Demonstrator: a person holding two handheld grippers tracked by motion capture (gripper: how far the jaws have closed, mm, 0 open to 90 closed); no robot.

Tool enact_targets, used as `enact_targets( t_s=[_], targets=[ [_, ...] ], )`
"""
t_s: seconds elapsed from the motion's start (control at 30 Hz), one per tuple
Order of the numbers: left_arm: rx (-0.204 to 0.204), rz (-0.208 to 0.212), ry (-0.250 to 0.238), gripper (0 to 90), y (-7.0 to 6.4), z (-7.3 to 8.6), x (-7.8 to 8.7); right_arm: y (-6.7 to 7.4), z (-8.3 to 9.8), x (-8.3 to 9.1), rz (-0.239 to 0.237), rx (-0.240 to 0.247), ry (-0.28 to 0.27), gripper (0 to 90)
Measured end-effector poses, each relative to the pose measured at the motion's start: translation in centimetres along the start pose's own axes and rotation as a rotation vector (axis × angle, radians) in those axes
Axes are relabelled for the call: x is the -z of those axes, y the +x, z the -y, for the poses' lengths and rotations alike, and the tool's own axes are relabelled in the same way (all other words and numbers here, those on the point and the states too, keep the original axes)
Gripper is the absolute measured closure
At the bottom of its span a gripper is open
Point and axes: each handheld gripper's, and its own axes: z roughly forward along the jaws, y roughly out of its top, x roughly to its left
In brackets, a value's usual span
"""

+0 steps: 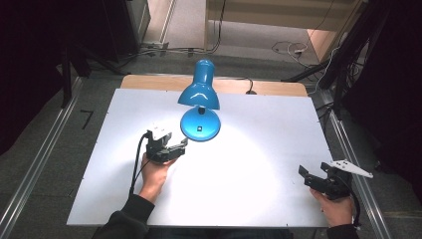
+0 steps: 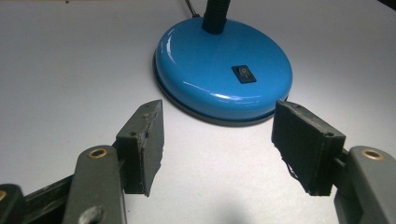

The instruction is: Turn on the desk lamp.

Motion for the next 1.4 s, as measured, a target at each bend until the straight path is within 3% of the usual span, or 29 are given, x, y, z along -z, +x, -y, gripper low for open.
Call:
enact_targets(
  t_s=[0.33, 0.8, 1.4],
  targets=[
    [0.019, -0.020, 0.003, 32.3, 1.0, 0.7, 1.0, 0.1, 0.0, 0.1, 0.003, -0.002, -0.003, 11.1],
    [0.031, -0.041, -0.018, 20.1, 2.1, 1.3, 3.1, 0.0, 0.1, 0.2, 0.010, -0.002, -0.001, 11.1],
    [0.052, -0.065, -0.035, 19.9, 3.7, 3.0, 6.1, -0.2, 0.2, 0.1, 0.019, -0.004, 0.005, 11.1]
  ],
)
